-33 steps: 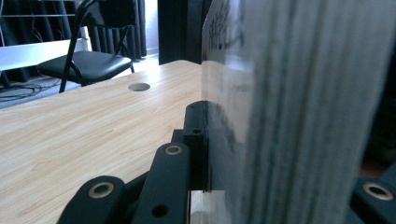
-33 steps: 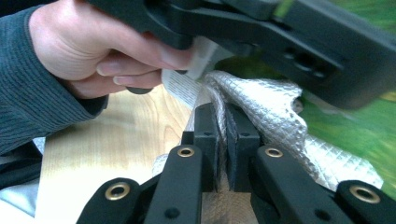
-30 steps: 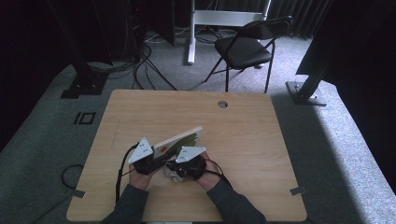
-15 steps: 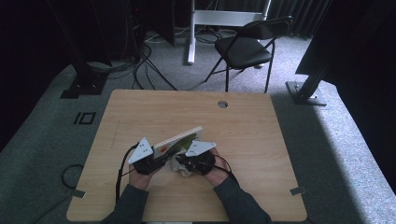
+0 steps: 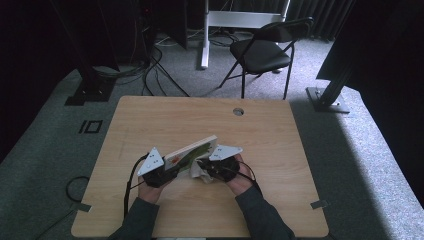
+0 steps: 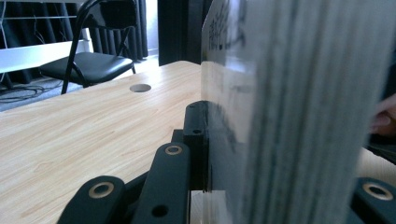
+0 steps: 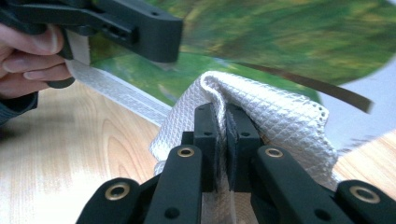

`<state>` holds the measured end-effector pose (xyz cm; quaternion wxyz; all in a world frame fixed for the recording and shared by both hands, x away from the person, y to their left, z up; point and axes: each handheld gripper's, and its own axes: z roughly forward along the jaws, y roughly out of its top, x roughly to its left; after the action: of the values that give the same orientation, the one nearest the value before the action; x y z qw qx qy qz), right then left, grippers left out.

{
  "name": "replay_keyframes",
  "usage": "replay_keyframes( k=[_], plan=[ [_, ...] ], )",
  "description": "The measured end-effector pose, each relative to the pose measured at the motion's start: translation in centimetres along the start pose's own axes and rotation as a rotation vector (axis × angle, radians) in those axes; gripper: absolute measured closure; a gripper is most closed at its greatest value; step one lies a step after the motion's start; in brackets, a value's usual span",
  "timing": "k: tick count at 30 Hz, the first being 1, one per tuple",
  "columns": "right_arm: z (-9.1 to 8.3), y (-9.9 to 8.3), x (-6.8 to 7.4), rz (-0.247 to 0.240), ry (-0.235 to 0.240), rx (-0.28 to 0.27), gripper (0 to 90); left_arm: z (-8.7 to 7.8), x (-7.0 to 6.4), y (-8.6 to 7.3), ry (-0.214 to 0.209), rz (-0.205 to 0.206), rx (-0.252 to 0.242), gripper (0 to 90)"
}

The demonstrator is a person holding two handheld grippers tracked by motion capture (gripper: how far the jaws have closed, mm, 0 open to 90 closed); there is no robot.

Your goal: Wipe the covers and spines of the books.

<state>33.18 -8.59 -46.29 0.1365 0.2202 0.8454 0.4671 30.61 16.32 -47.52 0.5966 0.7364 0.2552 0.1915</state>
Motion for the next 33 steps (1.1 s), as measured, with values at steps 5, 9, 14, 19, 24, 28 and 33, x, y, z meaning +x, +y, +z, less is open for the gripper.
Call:
replay_keyframes(
  k=[5,9,14,19,24,28,33],
  plan=[
    [-0.4,-0.1,-0.7,0.018,-0.019,-0.008,84.6,0.0,0.0,0.0,0.001,-0.002,-0.001,78.1],
    [-0.9,-0.2,-1.2,0.034,-0.033,-0.018,84.6,0.0,0.0,0.0,0.000,-0.002,-0.002,78.1],
    [-1.2,-0.2,-1.6,0.043,-0.045,-0.026,84.6,0.0,0.0,0.0,0.000,-0.002,-0.002,78.1],
    [-1.7,-0.3,-2.3,0.061,-0.067,-0.033,84.6,0.0,0.0,0.0,-0.004,-0.001,0.001,78.1],
    [-2.6,-0.6,-3.2,0.091,-0.097,-0.052,84.7,0.0,-0.1,-0.1,-0.010,0.003,0.003,78.1],
    [-3.2,-0.7,-3.7,0.104,-0.113,-0.066,84.6,0.1,-0.1,-0.1,-0.014,0.008,0.008,78.1],
    [-3.9,-0.7,-4.3,0.118,-0.138,-0.084,84.7,0.0,-0.1,-0.1,-0.019,0.010,0.007,78.1]
  ],
)
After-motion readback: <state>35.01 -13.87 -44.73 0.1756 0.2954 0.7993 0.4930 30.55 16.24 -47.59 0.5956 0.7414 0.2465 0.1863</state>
